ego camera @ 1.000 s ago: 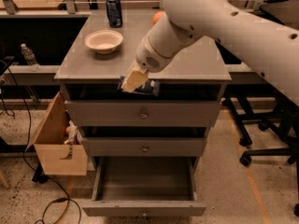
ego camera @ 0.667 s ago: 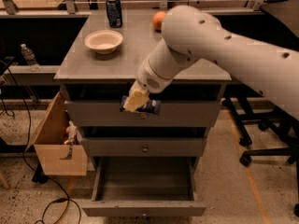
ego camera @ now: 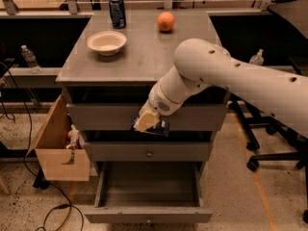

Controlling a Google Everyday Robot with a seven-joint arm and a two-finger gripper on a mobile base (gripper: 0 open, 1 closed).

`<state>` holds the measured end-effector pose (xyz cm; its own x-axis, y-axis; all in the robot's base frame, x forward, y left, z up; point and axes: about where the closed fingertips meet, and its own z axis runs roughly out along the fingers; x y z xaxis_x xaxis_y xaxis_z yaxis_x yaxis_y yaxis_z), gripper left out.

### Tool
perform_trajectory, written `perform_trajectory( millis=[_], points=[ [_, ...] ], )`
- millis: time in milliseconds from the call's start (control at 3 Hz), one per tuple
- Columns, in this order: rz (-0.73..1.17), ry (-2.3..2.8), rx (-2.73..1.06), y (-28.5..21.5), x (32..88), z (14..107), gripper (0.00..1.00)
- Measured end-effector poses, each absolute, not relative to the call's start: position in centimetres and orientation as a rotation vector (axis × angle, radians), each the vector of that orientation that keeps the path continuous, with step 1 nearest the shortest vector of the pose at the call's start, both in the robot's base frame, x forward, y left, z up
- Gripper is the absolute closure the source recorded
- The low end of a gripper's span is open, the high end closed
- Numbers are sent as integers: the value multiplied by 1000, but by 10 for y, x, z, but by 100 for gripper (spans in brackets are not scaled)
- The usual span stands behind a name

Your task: Place rxbar blueberry into bottom drawer

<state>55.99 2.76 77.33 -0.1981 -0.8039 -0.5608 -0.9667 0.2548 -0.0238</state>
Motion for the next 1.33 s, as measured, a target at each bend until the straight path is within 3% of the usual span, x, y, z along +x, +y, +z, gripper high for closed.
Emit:
perform_trajectory(
  millis=[1333],
  points=[
    [618, 2044, -1638, 31, 571, 588, 100]
  ],
)
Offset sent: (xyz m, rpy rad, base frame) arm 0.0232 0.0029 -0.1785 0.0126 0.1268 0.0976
